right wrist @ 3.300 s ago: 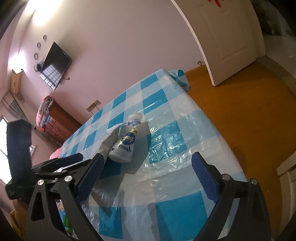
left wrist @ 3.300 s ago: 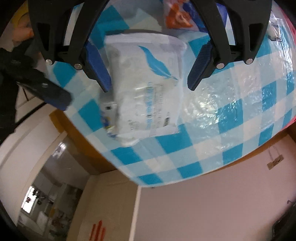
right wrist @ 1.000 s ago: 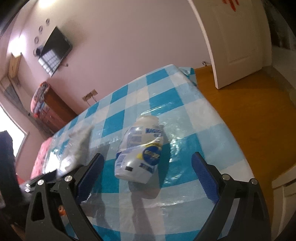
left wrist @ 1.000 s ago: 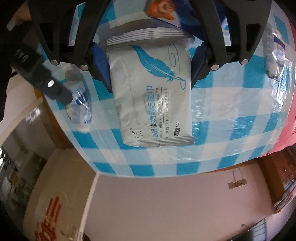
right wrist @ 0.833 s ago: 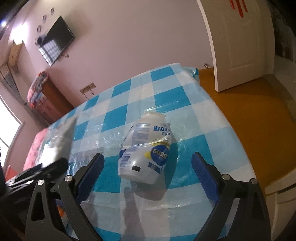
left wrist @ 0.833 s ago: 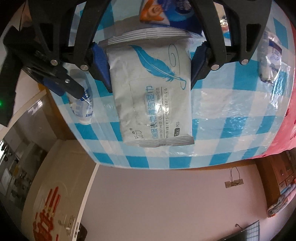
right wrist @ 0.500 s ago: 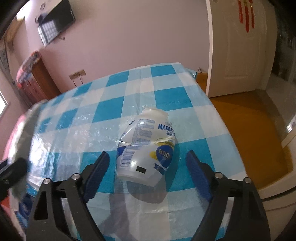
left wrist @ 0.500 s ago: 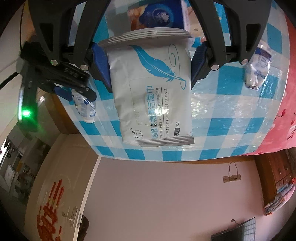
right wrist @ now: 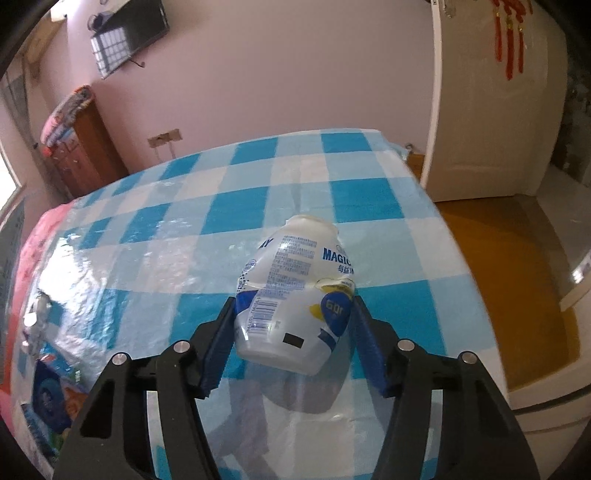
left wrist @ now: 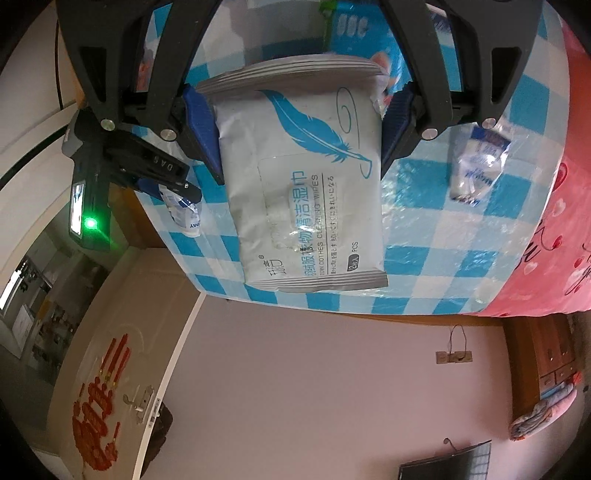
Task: Collect trash
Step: 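Grasp the white MAGICDAY bottle with the right tool while the left tool holds the wipes, then carry the wipe pack and bottle over the orange bucket and release both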
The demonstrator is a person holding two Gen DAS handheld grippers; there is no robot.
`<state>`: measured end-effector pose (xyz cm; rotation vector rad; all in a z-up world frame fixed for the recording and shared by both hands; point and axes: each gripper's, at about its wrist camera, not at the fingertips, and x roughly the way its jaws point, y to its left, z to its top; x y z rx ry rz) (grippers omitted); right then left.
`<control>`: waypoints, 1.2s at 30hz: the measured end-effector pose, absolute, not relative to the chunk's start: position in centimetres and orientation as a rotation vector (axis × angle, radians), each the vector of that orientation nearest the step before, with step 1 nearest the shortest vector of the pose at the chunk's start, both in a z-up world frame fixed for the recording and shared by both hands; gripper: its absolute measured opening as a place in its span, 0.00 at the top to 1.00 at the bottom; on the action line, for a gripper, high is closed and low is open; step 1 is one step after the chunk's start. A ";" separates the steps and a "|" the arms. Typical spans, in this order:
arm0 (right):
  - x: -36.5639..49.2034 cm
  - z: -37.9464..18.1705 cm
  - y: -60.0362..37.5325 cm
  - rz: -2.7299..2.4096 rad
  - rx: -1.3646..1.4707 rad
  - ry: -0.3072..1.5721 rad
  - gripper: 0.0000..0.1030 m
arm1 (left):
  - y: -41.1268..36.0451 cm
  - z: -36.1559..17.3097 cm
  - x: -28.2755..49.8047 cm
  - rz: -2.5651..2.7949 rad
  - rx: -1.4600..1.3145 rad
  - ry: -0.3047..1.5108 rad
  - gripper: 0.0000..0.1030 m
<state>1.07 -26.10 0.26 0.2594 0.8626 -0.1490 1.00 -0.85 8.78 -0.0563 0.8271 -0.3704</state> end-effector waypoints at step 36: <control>-7.7 6.4 -13.0 0.140 0.288 0.776 0.41 | 11.6 10.5 -9.8 -0.277 -0.017 0.738 0.26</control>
